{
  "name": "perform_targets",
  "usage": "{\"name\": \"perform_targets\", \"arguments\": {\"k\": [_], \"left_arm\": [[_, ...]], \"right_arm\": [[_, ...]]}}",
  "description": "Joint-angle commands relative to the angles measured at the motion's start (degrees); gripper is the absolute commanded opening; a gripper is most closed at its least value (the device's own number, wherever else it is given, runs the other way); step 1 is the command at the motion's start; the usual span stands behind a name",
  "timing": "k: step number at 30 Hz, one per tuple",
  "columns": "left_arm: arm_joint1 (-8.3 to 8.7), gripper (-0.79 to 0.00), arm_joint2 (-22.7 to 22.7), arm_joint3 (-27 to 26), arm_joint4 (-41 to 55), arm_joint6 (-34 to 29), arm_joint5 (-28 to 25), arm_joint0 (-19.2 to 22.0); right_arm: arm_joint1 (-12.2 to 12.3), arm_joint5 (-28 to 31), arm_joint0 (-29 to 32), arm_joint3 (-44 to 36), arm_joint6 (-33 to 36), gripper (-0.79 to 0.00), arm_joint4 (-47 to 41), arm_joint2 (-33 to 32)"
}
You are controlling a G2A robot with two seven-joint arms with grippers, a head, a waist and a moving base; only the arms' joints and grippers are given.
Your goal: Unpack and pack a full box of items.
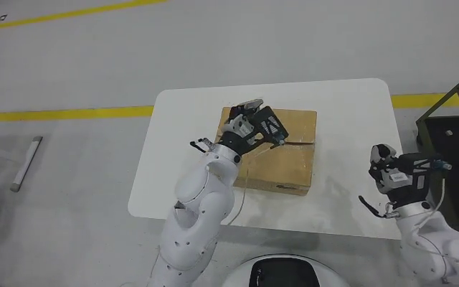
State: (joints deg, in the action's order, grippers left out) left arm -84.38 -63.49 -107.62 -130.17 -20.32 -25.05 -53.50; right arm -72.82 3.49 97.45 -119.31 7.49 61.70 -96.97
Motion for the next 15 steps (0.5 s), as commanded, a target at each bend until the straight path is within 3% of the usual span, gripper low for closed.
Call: {"name": "perform_targets", "arguments": {"k": [1,11,15], "left_arm": [[0.33,-0.785,-2.23,-0.87,-0.64,-0.09,-0.18,-0.57],[1.38,-0.785,-10.93,-3.56,-1.86,0.46,2.99,-2.22],[1.04,-0.785,-12.62,-4.72,3.47,-2.60,6.67,-3.26]], "right_arm": [[0.02,0.93,-0.53,-0.70,0.38,-0.785,-0.25,0.60],[-0.02,3.21,-1.70,-0.31,2.34,-0.785,-0.81,4.40],[-0.01,5.74,-3.61,1.72,3.55,-0.785,-0.60,7.24]]}}
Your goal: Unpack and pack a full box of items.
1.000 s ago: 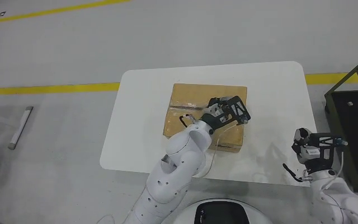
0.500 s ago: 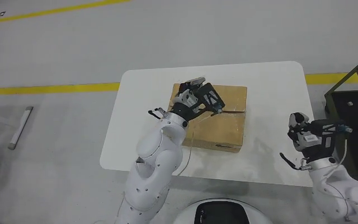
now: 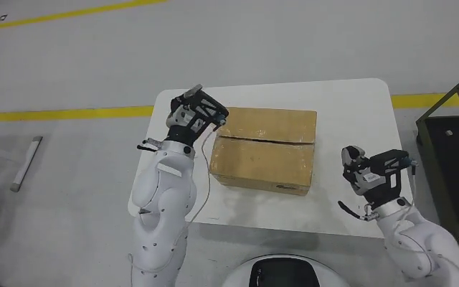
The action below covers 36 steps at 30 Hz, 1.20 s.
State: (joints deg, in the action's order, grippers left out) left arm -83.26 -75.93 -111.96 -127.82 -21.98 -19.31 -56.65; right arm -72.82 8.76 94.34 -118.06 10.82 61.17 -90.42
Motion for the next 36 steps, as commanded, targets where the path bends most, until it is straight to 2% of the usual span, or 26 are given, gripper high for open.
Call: {"name": "perform_targets", "arguments": {"k": [1,9,18,19,20,22,24,31,36], "left_arm": [[-0.03,-0.785,-0.32,-0.43,0.57,-1.32,1.13,-0.17],[0.28,-0.785,-2.66,0.85,0.39,-0.76,2.86,-0.18],[0.67,-0.785,-3.12,2.85,-2.44,0.49,2.91,1.17],[0.75,-0.760,-3.26,3.16,-3.23,0.69,2.84,1.39],[0.87,-0.696,-3.36,3.52,-4.44,0.77,2.45,1.61],[1.09,-0.428,-3.35,3.75,-7.02,1.24,2.12,1.93],[1.13,0.000,-3.37,4.03,-7.21,1.22,2.30,1.87],[1.55,0.000,-3.91,4.43,-11.37,0.63,1.96,1.42],[1.67,0.000,-4.13,3.13,-10.55,0.93,1.48,0.27]], "right_arm": [[-0.03,0.79,-0.96,0.77,0.45,-0.785,-0.17,1.46],[-0.08,3.73,-3.94,1.50,1.80,-0.785,-0.06,5.90],[-0.14,4.53,-7.49,5.79,5.07,-0.785,-0.98,9.31],[-0.15,4.51,-7.75,5.98,5.18,-0.785,-1.03,9.53],[-0.14,4.52,-7.95,6.15,5.33,-0.785,-1.04,9.70],[-0.12,4.44,-8.24,6.34,5.49,-0.785,-1.01,9.88],[-0.10,4.43,-8.36,6.45,5.57,-0.785,-1.06,10.02],[0.02,4.14,-8.72,6.67,6.06,-0.785,-1.00,10.26],[0.09,4.01,-8.93,6.84,6.36,-0.785,-1.16,10.45]]}}
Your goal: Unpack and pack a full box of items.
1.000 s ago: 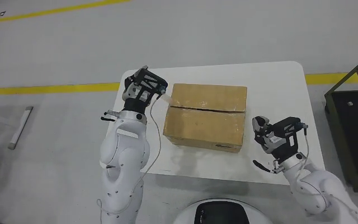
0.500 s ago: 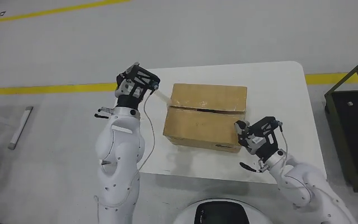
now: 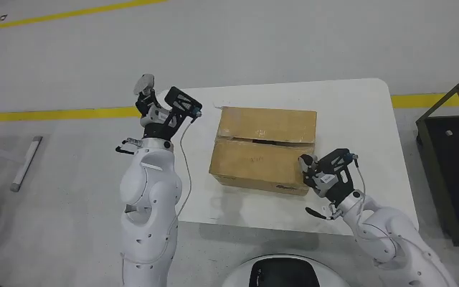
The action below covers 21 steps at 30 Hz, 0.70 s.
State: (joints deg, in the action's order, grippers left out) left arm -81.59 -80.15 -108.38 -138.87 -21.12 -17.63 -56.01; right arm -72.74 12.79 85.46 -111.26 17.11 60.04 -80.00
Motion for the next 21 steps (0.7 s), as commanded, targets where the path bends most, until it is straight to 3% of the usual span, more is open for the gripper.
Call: {"name": "perform_targets", "arguments": {"k": [1,6,10,19,21], "left_arm": [[-0.02,0.000,0.18,-0.96,1.18,0.01,-0.46,-0.79],[-0.09,0.000,2.63,-5.01,4.85,0.20,-4.56,-4.30],[-0.65,0.000,6.25,-7.52,13.15,-1.92,-6.61,-8.19],[-2.40,0.000,15.12,-5.51,25.10,-7.86,0.45,-11.27],[-2.40,0.000,15.12,-5.51,25.10,-7.86,0.45,-11.27]], "right_arm": [[0.03,-0.06,-0.09,0.08,0.07,-0.785,-0.05,0.07],[0.09,-0.81,-0.39,0.05,0.18,-0.785,-0.26,-0.18],[0.17,-1.92,0.02,-0.65,-0.32,-0.785,-1.53,-1.47],[0.72,-2.12,2.98,-2.98,-0.46,-0.785,-4.58,-7.16],[0.83,-2.33,3.88,-3.33,-0.86,-0.785,-5.00,-8.44]]}}
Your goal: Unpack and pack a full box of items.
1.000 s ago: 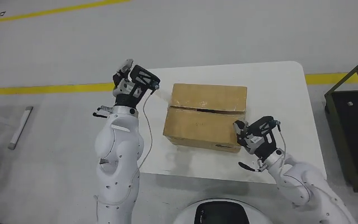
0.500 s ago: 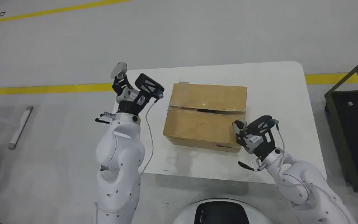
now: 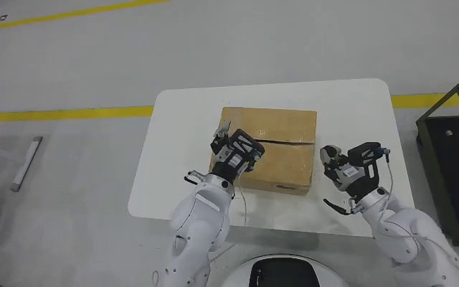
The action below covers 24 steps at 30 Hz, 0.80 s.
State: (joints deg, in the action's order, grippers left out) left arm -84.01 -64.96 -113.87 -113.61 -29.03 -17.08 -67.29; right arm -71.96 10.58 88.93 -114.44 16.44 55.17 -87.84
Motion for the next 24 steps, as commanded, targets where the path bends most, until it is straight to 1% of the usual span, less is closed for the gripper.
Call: {"name": "perform_targets", "arguments": {"k": [1,9,13,15,16,17,18,19,20,21,23,24], "left_arm": [[0.02,0.000,-0.07,-0.02,-0.16,0.05,-0.10,0.01],[0.02,0.000,-0.07,-0.02,-0.16,0.05,-0.10,0.01],[0.09,0.000,-0.18,-0.86,-0.12,0.82,1.01,-1.22],[0.24,0.000,-2.26,-0.73,-3.80,0.14,4.47,-0.81],[0.39,0.000,-3.63,-0.56,-7.33,0.21,6.79,-0.27],[0.49,-0.092,-4.92,-0.35,-9.05,0.80,8.75,-0.02],[0.50,-0.299,-6.28,-0.01,-8.59,0.66,10.40,-0.08],[0.60,-0.499,-7.76,0.32,-8.95,0.41,10.85,0.07],[0.79,-0.720,-8.78,0.80,-9.87,0.65,9.85,0.10],[1.01,-0.785,-10.00,1.35,-11.07,0.79,8.80,-0.04],[1.29,-0.785,-12.11,2.41,-11.15,-0.20,7.01,-0.74],[1.51,-0.785,-12.87,2.89,-12.66,-0.50,5.53,-0.96]], "right_arm": [[0.10,-0.33,0.89,-0.37,-0.55,-0.785,-0.02,-1.31],[0.36,-1.67,4.73,-0.66,-3.43,-0.785,-1.15,-6.19],[0.45,-1.85,5.35,-0.46,-4.10,-0.785,-0.72,-7.04],[0.45,-1.88,5.80,-0.56,-4.76,-0.785,-0.81,-7.25],[0.45,-1.79,6.10,-0.65,-5.05,-0.785,-0.82,-7.35],[0.46,-1.79,6.45,-0.80,-5.38,-0.785,-0.81,-7.51],[0.46,-1.71,6.87,-0.97,-5.80,-0.785,-0.81,-7.66],[0.46,-1.65,7.38,-0.98,-6.03,-0.785,-0.84,-7.80],[0.47,-1.60,7.83,-0.95,-6.11,-0.785,-0.77,-7.92],[0.49,-1.51,8.21,-0.85,-6.00,-0.785,-0.55,-7.93],[0.51,-1.39,8.61,-0.59,-6.02,-0.785,-0.14,-7.80],[0.50,-1.44,8.69,-0.51,-6.12,-0.785,-0.11,-7.70]]}}
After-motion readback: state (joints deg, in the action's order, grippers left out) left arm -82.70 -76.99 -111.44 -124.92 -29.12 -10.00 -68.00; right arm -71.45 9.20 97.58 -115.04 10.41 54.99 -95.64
